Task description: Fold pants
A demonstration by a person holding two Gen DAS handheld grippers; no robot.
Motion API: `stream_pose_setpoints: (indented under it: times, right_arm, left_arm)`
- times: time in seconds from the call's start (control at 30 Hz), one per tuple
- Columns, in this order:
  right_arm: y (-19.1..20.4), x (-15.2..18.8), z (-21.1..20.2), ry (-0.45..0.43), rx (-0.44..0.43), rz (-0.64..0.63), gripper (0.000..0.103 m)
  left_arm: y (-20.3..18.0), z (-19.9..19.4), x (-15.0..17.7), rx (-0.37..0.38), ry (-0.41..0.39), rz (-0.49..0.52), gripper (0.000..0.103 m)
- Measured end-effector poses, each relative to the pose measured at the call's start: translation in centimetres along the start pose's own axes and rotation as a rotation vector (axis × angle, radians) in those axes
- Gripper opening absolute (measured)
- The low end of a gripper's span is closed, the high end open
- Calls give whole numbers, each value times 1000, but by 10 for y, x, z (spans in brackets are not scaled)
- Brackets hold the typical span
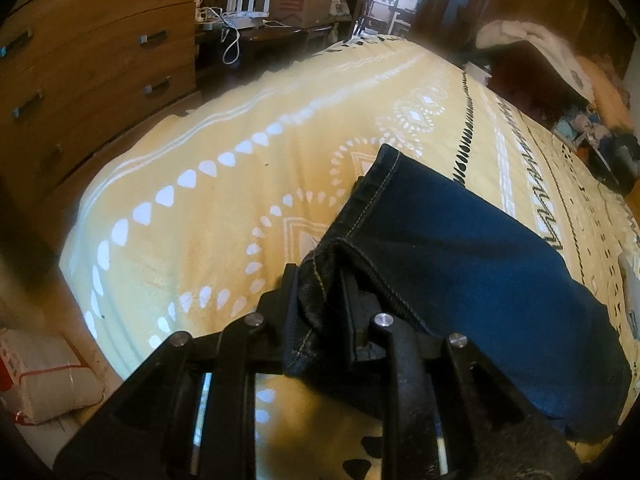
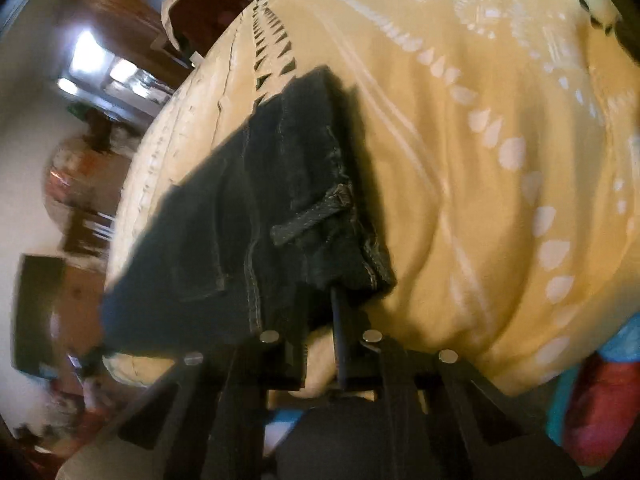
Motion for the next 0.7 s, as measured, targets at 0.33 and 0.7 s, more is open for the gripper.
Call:
stream_pose_setpoints:
  times: [0.33,0.7]
  right_arm:
    - [0,33,4,50,127,-61,10]
    - [126,31,-22,14,193,-303,32]
  left_arm:
    - [11,-15,0,47,-11,-43,21]
    - [35,-59,32,103,-45,-29,44]
Point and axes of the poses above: each gripper's, at about its wrist camera, not at the fingertips, and z roughly the way its jaws point, y to its left, x to its underside, the point moved 4 cm from there along z, roughly the way its jaws point, and after that the axes turned 11 degrees about y, right-handed, at the moved point
